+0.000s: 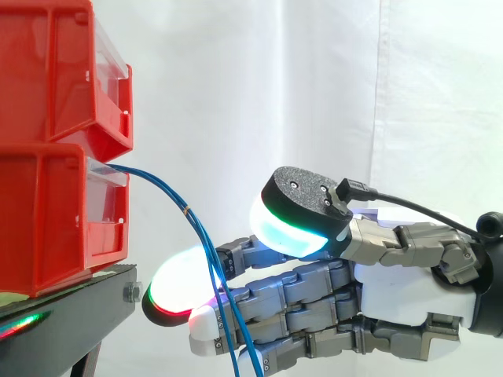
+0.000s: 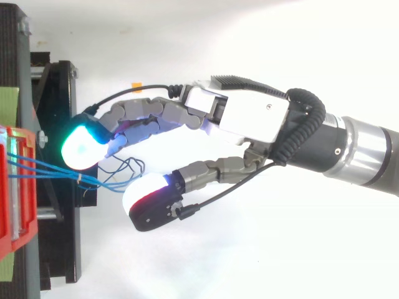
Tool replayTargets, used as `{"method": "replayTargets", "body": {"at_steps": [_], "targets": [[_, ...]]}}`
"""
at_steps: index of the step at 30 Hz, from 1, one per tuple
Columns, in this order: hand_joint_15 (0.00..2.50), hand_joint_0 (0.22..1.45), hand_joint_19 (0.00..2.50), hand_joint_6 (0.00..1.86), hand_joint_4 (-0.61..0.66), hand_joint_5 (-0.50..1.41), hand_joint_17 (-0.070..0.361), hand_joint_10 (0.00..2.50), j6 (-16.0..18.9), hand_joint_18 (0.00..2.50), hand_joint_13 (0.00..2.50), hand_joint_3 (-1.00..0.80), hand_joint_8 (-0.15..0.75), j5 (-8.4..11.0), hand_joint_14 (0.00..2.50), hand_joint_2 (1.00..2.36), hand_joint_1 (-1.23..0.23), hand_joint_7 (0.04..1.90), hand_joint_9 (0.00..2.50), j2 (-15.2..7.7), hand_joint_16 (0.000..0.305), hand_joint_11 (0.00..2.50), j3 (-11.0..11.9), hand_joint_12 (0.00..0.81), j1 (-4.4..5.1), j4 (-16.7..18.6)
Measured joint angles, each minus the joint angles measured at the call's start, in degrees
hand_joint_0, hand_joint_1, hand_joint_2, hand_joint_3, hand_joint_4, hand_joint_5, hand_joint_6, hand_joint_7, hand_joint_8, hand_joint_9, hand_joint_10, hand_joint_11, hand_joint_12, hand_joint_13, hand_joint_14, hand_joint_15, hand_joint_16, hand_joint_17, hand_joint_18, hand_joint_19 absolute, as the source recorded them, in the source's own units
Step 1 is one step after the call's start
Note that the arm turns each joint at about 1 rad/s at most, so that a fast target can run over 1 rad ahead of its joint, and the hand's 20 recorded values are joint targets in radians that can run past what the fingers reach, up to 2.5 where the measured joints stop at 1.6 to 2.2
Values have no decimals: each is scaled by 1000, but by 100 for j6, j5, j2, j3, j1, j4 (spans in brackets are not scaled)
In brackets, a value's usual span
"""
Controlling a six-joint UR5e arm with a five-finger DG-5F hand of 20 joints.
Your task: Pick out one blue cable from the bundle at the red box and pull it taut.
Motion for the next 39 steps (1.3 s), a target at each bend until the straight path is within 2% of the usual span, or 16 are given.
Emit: {"method": "replayTargets", "body": {"at_steps": [14,25,39], "targets": [[161,592,519,503,163,-159,77,9,96,422,515,-423,235,-248,6,1007,-573,932,636,-10,34,249,5,269,-17,246],[161,592,529,504,155,-149,78,10,352,439,527,-415,241,-501,6,1008,-569,975,654,-203,34,263,18,270,-40,546],[188,625,545,502,78,-119,79,11,382,473,570,-364,246,-556,7,1012,-574,1187,693,-214,35,310,67,272,-92,617]]}}
